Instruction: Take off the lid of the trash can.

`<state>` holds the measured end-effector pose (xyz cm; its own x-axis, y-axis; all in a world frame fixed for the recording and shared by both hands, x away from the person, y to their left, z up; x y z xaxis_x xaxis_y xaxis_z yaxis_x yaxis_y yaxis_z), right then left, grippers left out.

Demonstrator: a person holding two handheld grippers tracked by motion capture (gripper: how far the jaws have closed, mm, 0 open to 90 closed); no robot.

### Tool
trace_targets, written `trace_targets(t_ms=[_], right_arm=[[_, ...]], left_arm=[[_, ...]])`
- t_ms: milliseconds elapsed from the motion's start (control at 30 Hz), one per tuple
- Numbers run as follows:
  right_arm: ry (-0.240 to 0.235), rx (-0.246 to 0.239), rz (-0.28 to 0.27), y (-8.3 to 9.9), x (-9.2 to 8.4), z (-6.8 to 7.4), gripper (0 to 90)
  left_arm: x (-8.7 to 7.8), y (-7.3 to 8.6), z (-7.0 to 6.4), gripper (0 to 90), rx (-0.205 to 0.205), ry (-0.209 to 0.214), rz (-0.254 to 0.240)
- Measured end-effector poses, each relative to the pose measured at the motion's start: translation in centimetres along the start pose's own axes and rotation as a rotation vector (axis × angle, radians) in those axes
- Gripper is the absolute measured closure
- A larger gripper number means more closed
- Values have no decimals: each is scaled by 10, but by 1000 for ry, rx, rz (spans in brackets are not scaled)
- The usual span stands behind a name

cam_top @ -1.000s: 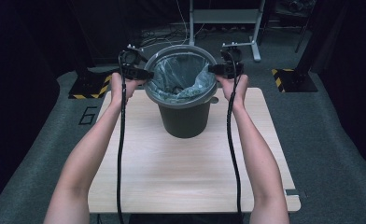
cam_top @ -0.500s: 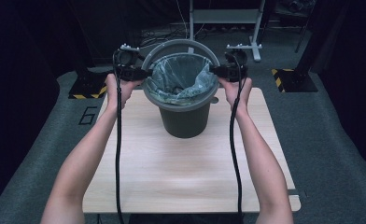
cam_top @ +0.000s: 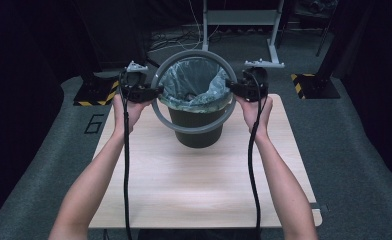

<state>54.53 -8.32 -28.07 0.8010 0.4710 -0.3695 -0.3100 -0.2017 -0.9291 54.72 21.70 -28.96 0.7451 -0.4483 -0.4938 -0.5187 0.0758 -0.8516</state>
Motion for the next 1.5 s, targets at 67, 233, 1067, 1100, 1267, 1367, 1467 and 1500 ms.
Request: trace_targets(t_ms=[67, 233, 1067, 1100, 1267, 1367, 1467, 1500], right_arm=[[5, -8, -2, 4, -3, 3, 686], [11, -31, -10, 14, -11, 11, 683], [48, -109, -26, 69, -39, 41, 681], [48, -110, -25, 71, -39, 41, 681], [54, -116, -23, 81, -39, 45, 683], [55, -124, -18, 87, -40, 48, 683], [57, -127, -15, 92, -40, 49, 685], [59, -127, -16, 95, -41, 50, 686]], left_arm=[[-2, 6, -2, 664, 6, -2, -7], [-6, 17, -4, 666, 8, -3, -16], [-25, 74, -18, 665, 28, 31, -53], [-25, 76, -18, 665, 32, 30, -50], [-27, 86, -19, 665, 39, 25, -60], [-27, 93, -19, 665, 36, 30, -61], [-26, 99, -19, 666, 36, 31, -60], [-26, 101, -20, 667, 44, 25, -63]])
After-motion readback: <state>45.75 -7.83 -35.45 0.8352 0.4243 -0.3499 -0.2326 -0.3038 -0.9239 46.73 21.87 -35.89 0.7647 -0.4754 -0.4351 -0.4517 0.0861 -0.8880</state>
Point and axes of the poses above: each handheld gripper's, and its own axes: x roughly forward along the jaws, y roughly out of its underside, z roughly to its left, the point moved 4 cm from there along x, roughly forward along the jaws, and after that the axes turned 12 degrees about -x, right-handed, at the moved point
